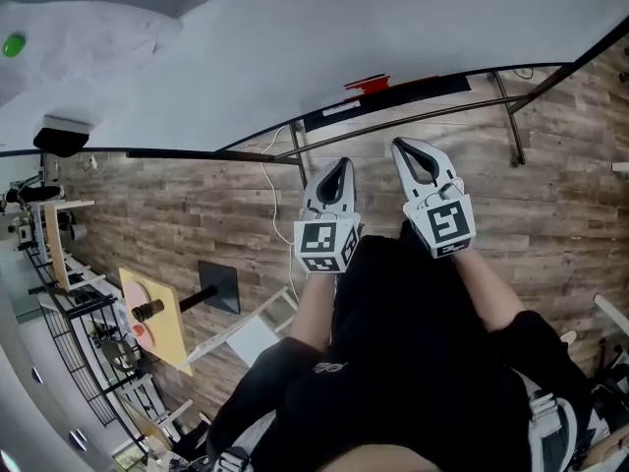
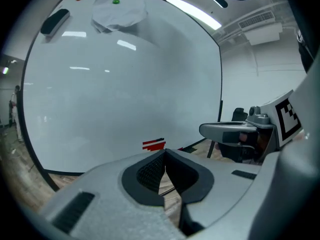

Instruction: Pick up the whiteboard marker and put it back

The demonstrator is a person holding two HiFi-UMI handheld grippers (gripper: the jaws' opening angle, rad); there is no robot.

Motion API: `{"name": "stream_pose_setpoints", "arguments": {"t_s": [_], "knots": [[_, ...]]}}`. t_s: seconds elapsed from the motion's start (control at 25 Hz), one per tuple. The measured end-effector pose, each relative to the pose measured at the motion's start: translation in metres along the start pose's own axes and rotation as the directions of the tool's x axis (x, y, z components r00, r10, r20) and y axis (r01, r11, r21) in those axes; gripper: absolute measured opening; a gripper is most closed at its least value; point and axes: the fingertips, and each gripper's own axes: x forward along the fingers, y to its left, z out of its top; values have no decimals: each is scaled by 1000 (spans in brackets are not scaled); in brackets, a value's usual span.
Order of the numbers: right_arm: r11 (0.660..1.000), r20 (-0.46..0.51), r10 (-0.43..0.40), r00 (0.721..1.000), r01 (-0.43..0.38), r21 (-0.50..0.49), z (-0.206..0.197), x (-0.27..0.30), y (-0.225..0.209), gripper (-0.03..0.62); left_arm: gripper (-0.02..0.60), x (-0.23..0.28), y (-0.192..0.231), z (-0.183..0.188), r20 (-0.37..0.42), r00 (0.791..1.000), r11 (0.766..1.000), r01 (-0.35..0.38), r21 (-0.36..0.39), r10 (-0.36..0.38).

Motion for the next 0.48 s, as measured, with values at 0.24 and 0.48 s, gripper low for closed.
{"name": "stream_pose_setpoints", "arguments": {"t_s": [0.24, 0.48], "knots": [[997, -9, -6, 1000, 6, 73, -13, 5, -24, 3, 8, 29, 2, 2, -92, 996, 994, 11, 108, -1], [993, -26, -56, 998, 58, 103, -32, 2, -44, 3, 8, 63, 4, -16, -212, 977, 962, 92, 257, -37]]}}
